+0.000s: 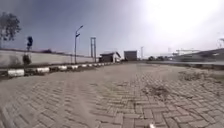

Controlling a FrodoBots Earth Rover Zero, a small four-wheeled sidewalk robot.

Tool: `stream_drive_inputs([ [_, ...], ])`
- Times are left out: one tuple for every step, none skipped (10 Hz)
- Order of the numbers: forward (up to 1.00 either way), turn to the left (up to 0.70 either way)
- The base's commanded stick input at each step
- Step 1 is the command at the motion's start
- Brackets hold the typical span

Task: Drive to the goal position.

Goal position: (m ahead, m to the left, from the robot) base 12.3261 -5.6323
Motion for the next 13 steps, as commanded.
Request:
stream_drive_inputs([
  [1.0,0.0],
  [1.0,0.0],
  [1.0,0.0],
  [1.0,0.0],
  [1.0,0.0],
  [1.0,0.0],
  [1.0,0.0],
  [1.0,0.0],
  [1.0,0.0],
  [1.0,0.0],
  [1.0,0.0],
  [1.0,-0.07],
  [1.0,-0.34],
])
